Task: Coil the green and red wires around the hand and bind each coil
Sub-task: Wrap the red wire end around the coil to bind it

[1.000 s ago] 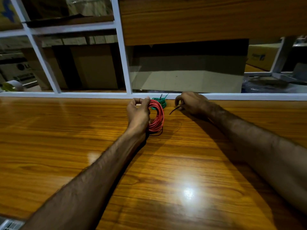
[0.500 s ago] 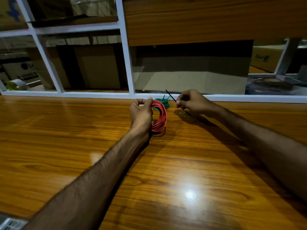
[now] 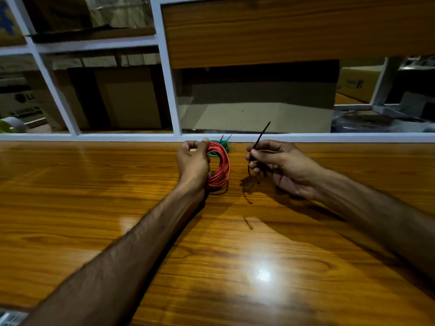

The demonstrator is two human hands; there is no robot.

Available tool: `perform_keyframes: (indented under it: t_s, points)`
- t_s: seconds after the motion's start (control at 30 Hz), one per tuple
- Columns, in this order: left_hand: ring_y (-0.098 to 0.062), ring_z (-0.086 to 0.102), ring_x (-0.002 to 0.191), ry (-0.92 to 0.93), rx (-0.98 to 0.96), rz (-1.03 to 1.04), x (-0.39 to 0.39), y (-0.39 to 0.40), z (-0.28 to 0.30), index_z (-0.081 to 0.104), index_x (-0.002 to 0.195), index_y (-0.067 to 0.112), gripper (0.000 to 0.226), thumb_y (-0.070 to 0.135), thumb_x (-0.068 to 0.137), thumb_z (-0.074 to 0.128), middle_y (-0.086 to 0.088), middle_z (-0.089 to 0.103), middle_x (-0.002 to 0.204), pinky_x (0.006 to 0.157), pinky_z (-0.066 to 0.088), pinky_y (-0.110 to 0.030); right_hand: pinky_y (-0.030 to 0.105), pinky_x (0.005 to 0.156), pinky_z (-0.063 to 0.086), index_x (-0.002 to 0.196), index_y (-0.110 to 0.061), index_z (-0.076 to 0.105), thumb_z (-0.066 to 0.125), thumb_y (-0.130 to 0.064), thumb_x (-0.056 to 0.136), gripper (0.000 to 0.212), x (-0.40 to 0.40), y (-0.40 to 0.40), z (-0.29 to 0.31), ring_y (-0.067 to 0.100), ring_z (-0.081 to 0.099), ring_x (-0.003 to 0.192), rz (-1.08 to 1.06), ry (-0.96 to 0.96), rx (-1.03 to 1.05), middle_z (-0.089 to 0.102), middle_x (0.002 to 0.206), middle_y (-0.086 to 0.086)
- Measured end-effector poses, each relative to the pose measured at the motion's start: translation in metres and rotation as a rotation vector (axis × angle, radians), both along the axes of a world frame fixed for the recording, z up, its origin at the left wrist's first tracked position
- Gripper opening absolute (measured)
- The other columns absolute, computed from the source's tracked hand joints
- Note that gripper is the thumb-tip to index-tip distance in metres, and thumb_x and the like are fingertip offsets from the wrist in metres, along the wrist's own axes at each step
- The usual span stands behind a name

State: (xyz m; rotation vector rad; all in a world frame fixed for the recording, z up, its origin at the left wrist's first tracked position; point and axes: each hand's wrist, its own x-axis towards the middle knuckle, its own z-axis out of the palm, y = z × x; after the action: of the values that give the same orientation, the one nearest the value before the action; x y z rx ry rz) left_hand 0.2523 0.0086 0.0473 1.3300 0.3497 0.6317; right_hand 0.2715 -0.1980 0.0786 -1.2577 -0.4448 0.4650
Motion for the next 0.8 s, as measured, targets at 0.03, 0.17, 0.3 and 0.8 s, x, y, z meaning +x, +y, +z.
perform_keyframes:
  t_s: [0.03, 0.17, 0.3, 0.8]
  points:
    - [-0.011, 0.043, 0.058, 0.002, 0.002, -0.007, 0.000, 0.000, 0.000, 0.059, 0.108, 0.017, 0.019, 0.035, 0.103, 0.064, 0.001, 0.052, 0.075, 0.046, 0.036, -0.026, 0.022, 0.066, 0.059, 0.104, -0.005, 0.071, 0.067, -0.005, 0.088, 0.017, -0.003, -0.002, -0.001, 0.016, 0.070, 0.079, -0.005, 0.004, 0.004, 0.073, 0.095, 0.011]
    - [-0.011, 0.043, 0.058, 0.009, -0.007, -0.043, -0.004, -0.004, 0.000, 0.059, 0.111, 0.017, 0.021, 0.035, 0.103, 0.065, 0.002, 0.052, 0.075, 0.047, 0.037, -0.027, 0.023, 0.066, 0.061, 0.105, -0.003, 0.069, 0.071, -0.008, 0.083, 0.022, -0.013, -0.011, -0.002, 0.018, 0.072, 0.077, -0.040, -0.005, -0.025, 0.072, 0.088, 0.011]
    - [-0.011, 0.043, 0.055, 0.001, 0.007, -0.073, -0.008, -0.011, -0.001, 0.060, 0.110, 0.016, 0.020, 0.033, 0.103, 0.065, 0.002, 0.052, 0.074, 0.047, 0.037, -0.026, 0.027, 0.070, 0.063, 0.104, -0.003, 0.068, 0.068, -0.007, 0.092, 0.012, -0.017, -0.018, -0.004, 0.022, 0.073, 0.081, -0.078, -0.103, -0.079, 0.072, 0.086, 0.010]
    - [-0.008, 0.039, 0.051, 0.000, 0.021, -0.170, -0.018, -0.026, 0.005, 0.059, 0.113, 0.013, 0.019, 0.029, 0.105, 0.062, 0.002, 0.048, 0.073, 0.045, 0.035, -0.025, 0.038, 0.079, 0.060, 0.099, -0.006, 0.076, 0.073, -0.018, 0.090, 0.015, -0.025, -0.020, -0.006, 0.020, 0.072, 0.081, -0.263, -0.593, -0.184, 0.077, 0.089, 0.008]
